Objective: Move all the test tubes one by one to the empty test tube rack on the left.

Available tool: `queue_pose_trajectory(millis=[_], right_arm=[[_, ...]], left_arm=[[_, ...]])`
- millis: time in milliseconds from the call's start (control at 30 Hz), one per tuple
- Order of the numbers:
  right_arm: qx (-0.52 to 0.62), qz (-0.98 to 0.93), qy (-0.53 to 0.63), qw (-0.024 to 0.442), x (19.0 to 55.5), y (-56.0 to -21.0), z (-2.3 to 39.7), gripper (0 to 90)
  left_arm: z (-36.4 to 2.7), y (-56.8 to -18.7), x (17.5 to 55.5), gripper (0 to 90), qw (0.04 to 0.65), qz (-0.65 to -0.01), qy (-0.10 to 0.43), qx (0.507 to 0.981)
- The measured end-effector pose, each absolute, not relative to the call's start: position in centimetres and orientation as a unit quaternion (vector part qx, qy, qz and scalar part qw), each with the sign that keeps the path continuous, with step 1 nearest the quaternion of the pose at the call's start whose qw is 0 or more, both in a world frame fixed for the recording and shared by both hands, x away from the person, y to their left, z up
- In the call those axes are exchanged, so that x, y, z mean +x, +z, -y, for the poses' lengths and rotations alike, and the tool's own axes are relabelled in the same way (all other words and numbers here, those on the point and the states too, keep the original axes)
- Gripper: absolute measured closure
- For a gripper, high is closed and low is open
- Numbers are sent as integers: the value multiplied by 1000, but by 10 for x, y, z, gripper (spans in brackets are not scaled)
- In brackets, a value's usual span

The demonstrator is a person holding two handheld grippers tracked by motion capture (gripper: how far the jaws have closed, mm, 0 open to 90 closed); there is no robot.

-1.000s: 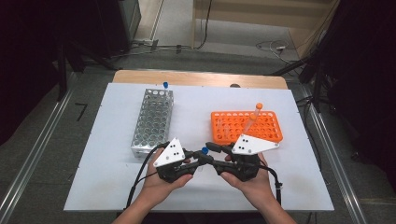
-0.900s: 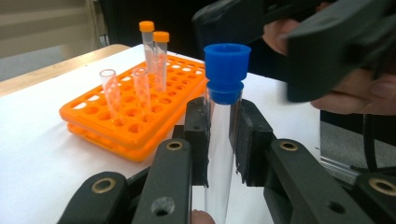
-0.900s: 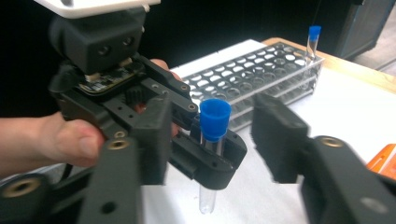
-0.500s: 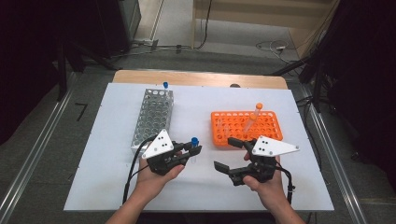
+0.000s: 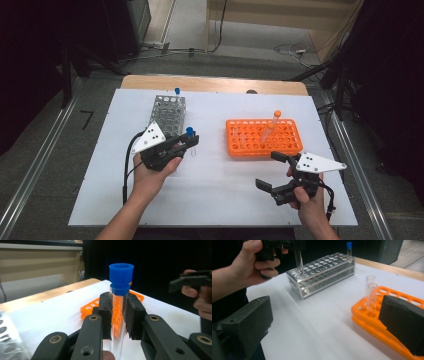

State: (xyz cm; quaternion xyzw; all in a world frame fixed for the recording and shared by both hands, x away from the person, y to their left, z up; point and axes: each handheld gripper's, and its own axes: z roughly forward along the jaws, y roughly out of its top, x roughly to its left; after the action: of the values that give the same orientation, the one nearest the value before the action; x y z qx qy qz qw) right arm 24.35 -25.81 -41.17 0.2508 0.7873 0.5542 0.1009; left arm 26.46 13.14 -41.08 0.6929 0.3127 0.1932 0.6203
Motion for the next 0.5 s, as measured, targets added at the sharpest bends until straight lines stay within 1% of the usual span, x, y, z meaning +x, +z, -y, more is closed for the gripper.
queue_pose_trajectory(millis=[133,367,500], right_arm=[[262,-783,553,107,243,-415,275,0],[287,-781,542,119,243,-425,299,0],[299,-779,538,122,244,-431,311,0]], left_arm=[[-142,-408,274,772,624,-327,203,680],[-152,-404,293,772,612,-339,230,677],[-156,-402,306,772,612,-349,237,669]])
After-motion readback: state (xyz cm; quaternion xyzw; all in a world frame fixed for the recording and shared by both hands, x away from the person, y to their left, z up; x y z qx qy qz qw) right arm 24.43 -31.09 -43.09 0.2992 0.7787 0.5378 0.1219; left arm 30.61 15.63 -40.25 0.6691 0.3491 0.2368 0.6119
